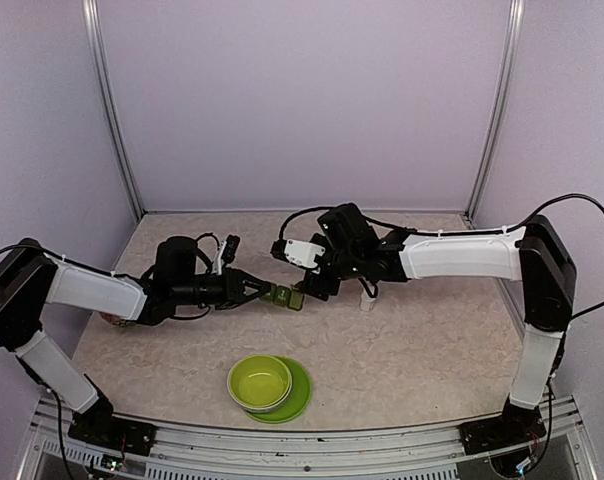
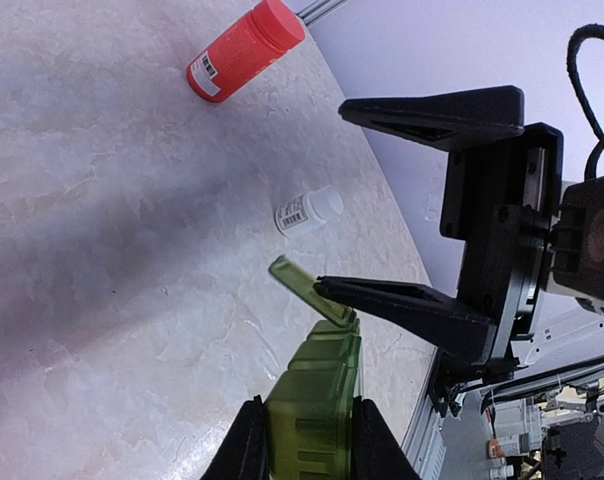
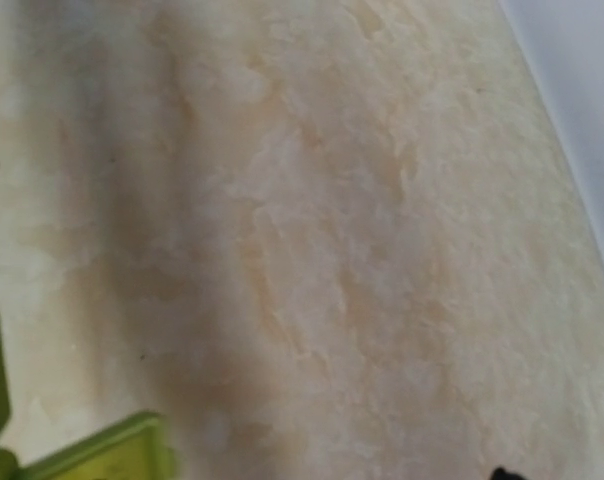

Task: Sort the pills into containers
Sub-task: Open the lid of the pill container from the compartment of the pill container, then place the pill container at the center of the board.

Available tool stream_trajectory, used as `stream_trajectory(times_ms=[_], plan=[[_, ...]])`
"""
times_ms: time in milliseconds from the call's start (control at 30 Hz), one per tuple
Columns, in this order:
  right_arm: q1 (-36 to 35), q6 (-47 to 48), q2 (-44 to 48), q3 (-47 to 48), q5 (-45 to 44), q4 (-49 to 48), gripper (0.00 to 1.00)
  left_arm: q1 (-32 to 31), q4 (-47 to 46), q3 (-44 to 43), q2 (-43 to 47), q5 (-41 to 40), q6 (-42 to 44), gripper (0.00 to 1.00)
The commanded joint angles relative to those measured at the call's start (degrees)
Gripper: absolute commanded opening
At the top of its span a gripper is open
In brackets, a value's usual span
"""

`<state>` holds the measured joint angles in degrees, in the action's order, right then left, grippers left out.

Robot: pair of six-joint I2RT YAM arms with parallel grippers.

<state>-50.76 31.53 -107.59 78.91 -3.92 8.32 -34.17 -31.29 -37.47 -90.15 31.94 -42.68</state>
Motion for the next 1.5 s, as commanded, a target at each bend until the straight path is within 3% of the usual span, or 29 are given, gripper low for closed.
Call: stream_trajectory(times_ms=[0,600,1000,1467], plan=[[0.29,0.19,-1.81,1.51,2.20,2.58,0.80,-0.54,-0.57,-2.14,1.14,1.08,1.38,0.18],[1.43,-1.72,1.74,1.94,-3.54,-0.24,0.84,-0.77,0.82,-3.04,0.99,0.00,1.30,0.18],[3.18,-7.93,6.65,0.11,-3.06,-2.96,0.94,0.15,0.87,-3.80,-1.16,-0.62,0.66,0.19],[6.71,-17.70,11.36,-7.62,-11.37,-11.58,0.97,3.02,-1.65,-4.55,-7.53,2.26,0.16,0.19]])
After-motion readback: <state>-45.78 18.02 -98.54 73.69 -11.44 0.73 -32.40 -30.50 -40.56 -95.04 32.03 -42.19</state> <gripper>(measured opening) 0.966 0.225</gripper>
